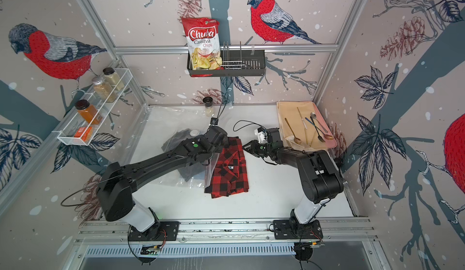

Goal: Place the folded shirt into the vacuum bag
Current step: Pick up the vacuum bag at the center of the board, then move the shirt at the center of the board.

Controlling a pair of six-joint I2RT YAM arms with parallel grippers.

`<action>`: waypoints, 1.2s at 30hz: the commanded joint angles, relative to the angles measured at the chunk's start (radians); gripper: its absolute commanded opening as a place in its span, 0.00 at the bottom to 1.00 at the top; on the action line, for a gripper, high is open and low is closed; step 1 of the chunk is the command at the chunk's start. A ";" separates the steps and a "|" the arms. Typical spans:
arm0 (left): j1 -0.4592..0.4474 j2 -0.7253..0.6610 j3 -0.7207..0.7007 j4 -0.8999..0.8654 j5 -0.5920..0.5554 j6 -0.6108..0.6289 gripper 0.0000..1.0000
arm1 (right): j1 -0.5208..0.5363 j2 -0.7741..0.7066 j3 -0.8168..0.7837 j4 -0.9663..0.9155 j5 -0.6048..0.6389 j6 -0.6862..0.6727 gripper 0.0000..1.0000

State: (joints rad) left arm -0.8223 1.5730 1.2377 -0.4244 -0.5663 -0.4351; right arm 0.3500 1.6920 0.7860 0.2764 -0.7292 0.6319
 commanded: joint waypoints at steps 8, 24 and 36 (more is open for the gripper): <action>0.147 -0.275 -0.181 -0.003 0.003 0.019 0.00 | 0.196 0.132 0.131 -0.015 0.016 -0.027 0.39; 0.193 -0.341 -0.224 -0.001 0.060 0.034 0.00 | -0.085 0.085 -0.070 -0.130 0.286 -0.079 0.37; 0.206 -0.351 -0.199 -0.026 0.056 0.033 0.00 | -0.184 -0.147 -0.073 -0.200 0.184 -0.141 0.50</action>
State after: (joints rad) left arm -0.6220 1.2331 1.0222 -0.4377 -0.4984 -0.4099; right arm 0.1345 1.5822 0.6971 0.1127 -0.4973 0.5148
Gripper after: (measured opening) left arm 0.058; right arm 0.494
